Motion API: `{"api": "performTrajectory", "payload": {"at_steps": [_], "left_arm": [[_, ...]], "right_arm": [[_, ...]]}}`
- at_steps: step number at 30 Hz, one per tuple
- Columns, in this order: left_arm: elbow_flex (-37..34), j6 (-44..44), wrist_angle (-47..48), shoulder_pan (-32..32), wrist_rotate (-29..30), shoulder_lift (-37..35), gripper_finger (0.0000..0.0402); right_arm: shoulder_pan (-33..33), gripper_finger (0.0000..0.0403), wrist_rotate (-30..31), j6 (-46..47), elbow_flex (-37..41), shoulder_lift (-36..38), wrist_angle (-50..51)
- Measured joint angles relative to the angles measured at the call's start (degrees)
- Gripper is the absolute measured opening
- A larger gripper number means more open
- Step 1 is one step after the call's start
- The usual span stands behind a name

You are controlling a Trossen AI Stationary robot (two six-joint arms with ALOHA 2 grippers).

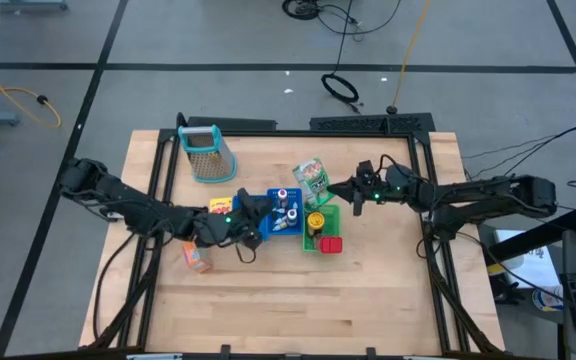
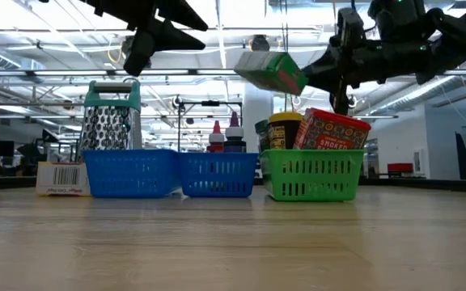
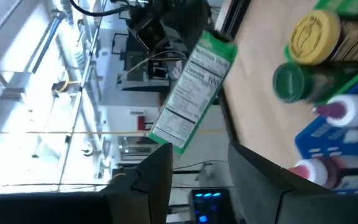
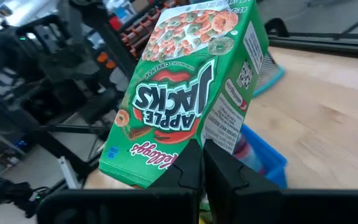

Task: Pick & Place Kitchen Items
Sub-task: Put the green cereal box into the left blue bin

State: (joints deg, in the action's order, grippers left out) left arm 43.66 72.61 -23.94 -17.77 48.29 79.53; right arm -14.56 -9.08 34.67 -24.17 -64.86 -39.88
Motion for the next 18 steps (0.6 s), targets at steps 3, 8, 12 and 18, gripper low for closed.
{"api": "performTrajectory", "payload": {"at_steps": [3, 8, 12, 18], "left_arm": [[0.0, 3.3, -0.5, 0.7, -0.2, 0.0, 0.0159], [0.0, 8.9, -4.5, 1.2, -0.2, 1.5, 0.0164], [1.6, 10.7, -7.6, 1.2, 0.4, 3.5, 0.0191], [6.0, 11.7, -7.3, 1.3, 0.8, 8.0, 0.0247]], "right_arm": [[1.4, 0.0, 0.2, 0.0, -1.1, 0.0, 0.0], [4.1, 0.0, 1.7, -1.1, -3.5, 0.0, 0.8], [5.7, 0.0, 3.3, -1.6, -5.2, 0.0, 3.3], [7.1, 0.0, 3.3, -1.4, -5.5, -0.6, 3.2]]}}
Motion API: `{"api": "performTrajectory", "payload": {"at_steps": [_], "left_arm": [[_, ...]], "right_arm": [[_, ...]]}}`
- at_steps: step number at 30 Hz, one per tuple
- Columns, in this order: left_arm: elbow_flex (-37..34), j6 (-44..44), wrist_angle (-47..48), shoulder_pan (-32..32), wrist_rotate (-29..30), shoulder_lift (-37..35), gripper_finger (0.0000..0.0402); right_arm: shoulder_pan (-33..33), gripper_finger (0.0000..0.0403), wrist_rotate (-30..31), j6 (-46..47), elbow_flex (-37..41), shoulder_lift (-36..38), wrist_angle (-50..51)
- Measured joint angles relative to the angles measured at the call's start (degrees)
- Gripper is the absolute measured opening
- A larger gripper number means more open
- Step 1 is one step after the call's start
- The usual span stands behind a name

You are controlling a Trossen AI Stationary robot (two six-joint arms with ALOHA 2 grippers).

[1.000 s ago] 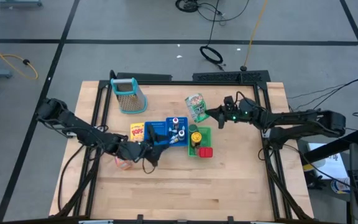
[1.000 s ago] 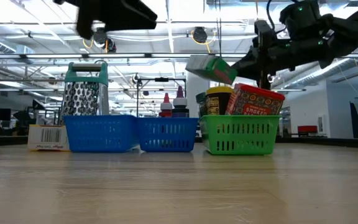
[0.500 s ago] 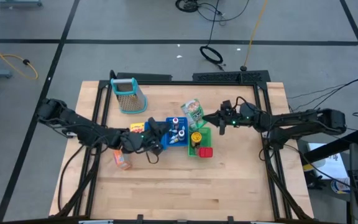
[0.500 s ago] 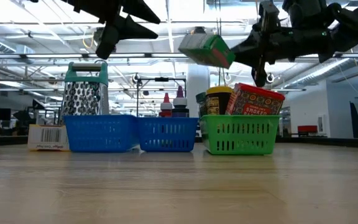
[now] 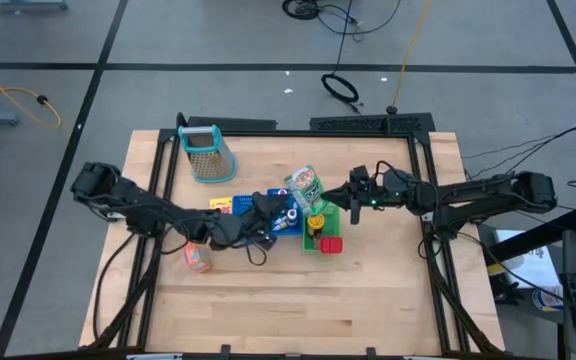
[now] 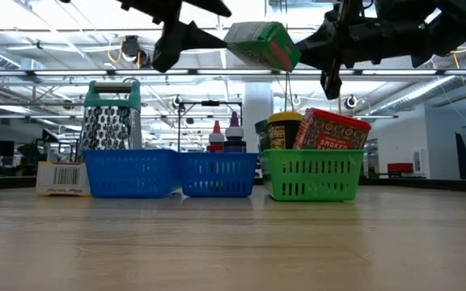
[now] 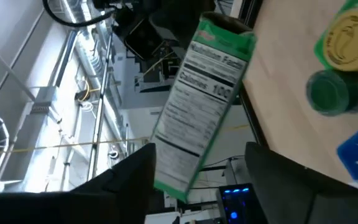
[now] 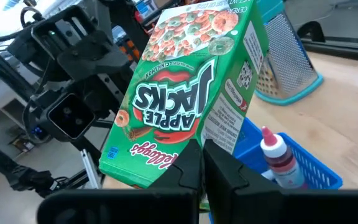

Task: Pick & Place Kitchen Items
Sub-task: Put the green cereal box into the left blue bin

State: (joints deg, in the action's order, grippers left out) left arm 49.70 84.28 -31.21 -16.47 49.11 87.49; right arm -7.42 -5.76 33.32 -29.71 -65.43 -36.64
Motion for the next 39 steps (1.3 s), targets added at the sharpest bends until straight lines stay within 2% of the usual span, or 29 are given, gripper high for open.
{"api": "performTrajectory", "payload": {"at_steps": [8, 16, 21, 28, 30, 35, 39], "left_arm": [[5.9, 3.2, 0.3, 1.3, 0.5, 5.0, 0.03], [9.8, 6.5, 5.4, 4.2, 0.5, 8.3, 0.0297], [10.2, 8.6, 4.0, 3.9, 0.5, 8.7, 0.0251], [10.2, 8.2, 4.0, 2.1, 2.0, 8.7, 0.0126], [10.2, 7.6, 3.9, 1.9, 3.0, 8.7, 0.0102], [10.2, 5.4, 3.6, 1.7, 5.6, 8.7, 0.0092], [10.2, 3.7, 3.7, 1.7, 6.2, 8.7, 0.0095]], "right_arm": [[1.6, 0.0, 0.0, 0.4, 0.0, -0.3, -0.3], [3.1, 0.0, 0.0, 0.4, 0.0, -0.3, -0.4], [3.0, 0.0, -0.4, 0.0, 0.0, -0.3, 0.0], [2.3, 0.0, -1.1, -0.4, 0.0, -0.2, 0.0], [2.2, 0.0, -1.0, -1.1, 0.0, -0.2, -0.3], [2.1, 0.0017, -1.6, -1.4, 0.0, -0.2, -0.9], [2.1, 0.0051, -1.7, -3.4, 0.0, -0.2, -1.0]]}}
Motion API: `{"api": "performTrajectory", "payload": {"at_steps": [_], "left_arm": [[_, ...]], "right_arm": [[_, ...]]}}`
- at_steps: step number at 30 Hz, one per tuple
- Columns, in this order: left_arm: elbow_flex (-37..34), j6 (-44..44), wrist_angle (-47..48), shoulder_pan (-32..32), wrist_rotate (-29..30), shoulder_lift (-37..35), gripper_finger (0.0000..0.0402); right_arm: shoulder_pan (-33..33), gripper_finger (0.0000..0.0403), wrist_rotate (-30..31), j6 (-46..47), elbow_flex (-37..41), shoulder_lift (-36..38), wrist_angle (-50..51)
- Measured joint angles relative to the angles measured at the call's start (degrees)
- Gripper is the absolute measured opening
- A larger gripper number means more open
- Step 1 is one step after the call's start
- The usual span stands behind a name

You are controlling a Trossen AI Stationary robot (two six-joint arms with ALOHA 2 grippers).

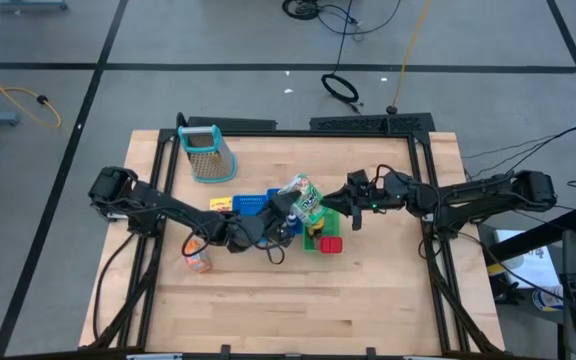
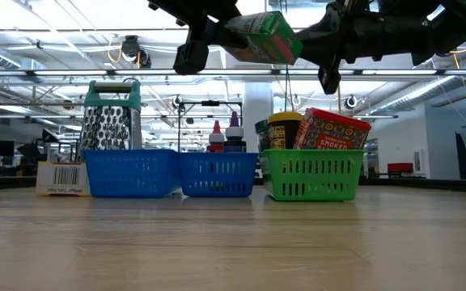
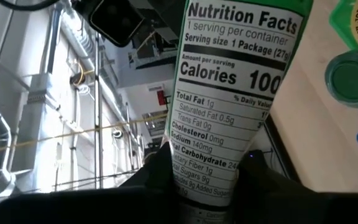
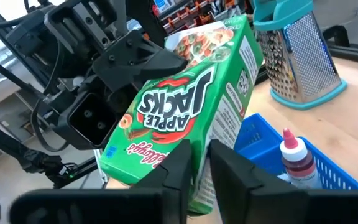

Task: Pick & Place Kitchen Items
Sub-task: Put the green cereal box into the left blue bin

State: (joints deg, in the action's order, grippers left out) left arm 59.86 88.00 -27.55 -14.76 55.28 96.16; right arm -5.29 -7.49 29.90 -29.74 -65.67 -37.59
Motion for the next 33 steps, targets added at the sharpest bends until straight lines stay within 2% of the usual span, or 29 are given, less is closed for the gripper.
{"api": "performTrajectory", "payload": {"at_steps": [7, 10, 18, 22, 26, 30, 33], "left_arm": [[0.0, -2.9, -0.2, -0.2, 3.4, 0.0, 0.0093], [0.0, -7.5, -0.2, -0.2, 5.3, 0.0, 0.0095], [0.0, -18.9, 0.4, -1.5, 17.2, -1.3, 0.0097], [0.0, -28.2, 3.2, -3.1, 21.0, -3.3, 0.0099], [-0.1, -40.0, 8.3, -5.7, 21.8, -5.5, 0.01], [-0.1, -54.9, 18.7, -8.3, 20.2, -8.3, 0.01], [-0.1, -68.3, 30.0, -9.9, 18.1, -10.4, 0.0101]], "right_arm": [[-0.1, 0.0135, 0.3, -1.1, 0.0, 0.4, -0.5], [-0.5, 0.0161, 0.3, -1.1, 0.0, 1.3, -0.5], [-2.8, 0.0179, -0.3, -1.1, 0.2, 3.5, 1.5], [-3.4, 0.0174, -0.3, -1.1, 0.2, 3.6, 3.4], [-3.7, 0.0172, -0.2, -1.1, 0.1, 3.6, 4.5], [-3.7, 0.0173, -0.2, -1.1, 0.2, 3.7, 4.1], [-3.7, 0.0173, -0.2, -1.3, 0.2, 3.7, 4.1]]}}
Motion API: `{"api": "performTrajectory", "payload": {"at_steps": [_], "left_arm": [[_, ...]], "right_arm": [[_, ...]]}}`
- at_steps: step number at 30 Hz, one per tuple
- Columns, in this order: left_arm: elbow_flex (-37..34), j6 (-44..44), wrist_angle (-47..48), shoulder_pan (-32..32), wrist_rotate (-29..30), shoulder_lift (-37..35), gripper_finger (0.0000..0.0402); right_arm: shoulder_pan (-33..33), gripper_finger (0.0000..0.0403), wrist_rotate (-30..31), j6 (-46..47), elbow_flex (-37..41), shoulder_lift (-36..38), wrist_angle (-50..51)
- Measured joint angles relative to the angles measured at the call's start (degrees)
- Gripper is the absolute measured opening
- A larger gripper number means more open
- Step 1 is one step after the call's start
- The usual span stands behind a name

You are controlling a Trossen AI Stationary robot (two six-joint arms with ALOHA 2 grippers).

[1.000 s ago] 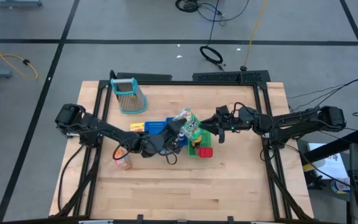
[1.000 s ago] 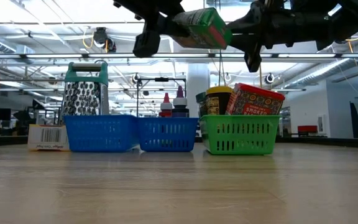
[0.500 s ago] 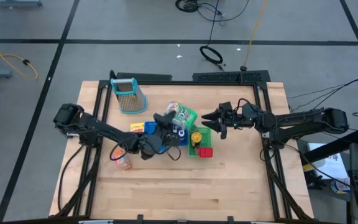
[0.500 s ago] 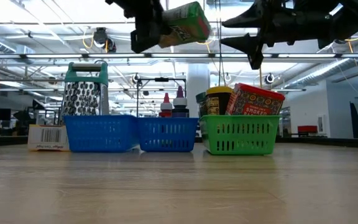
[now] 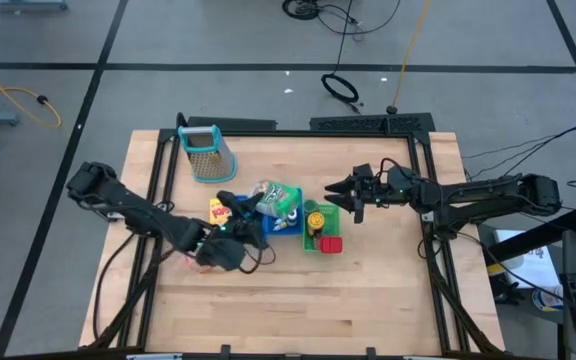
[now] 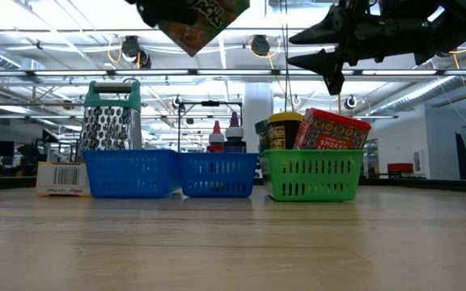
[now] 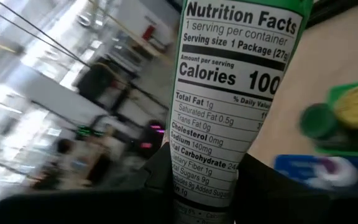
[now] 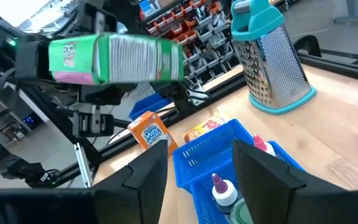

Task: Pick & Place Kitchen Items
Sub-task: Put the green cereal box into the left blue bin

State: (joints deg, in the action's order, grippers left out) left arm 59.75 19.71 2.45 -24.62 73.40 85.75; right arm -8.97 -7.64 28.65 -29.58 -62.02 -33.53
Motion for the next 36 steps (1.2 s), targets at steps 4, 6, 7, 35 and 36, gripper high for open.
{"api": "performTrajectory", "payload": {"at_steps": [4, 6, 7, 35, 36], "left_arm": [[0.0, -21.0, 16.0, -0.7, -7.5, -2.4, 0.0101], [0.0, -29.2, 22.2, -0.7, -9.1, -2.7, 0.0101], [0.0, -32.6, 25.4, -0.7, -9.2, -2.6, 0.0101], [-24.2, -38.9, 4.4, -4.6, -27.4, -15.8, 0.0102], [-25.6, -38.2, 2.4, -4.6, -27.5, -16.9, 0.0102]], "right_arm": [[0.0, 0.0171, 0.0, -0.3, 0.0, 0.0, 0.0], [0.0, 0.0172, 0.0, -0.8, 0.0, 0.0, -0.1], [0.0, 0.0172, 0.0, -0.8, 0.0, 0.0, -0.2], [0.0, 0.0168, 0.0, -0.9, 0.0, 0.0, -0.9], [0.0, 0.0169, 0.0, -0.9, 0.0, 0.0, -0.9]]}}
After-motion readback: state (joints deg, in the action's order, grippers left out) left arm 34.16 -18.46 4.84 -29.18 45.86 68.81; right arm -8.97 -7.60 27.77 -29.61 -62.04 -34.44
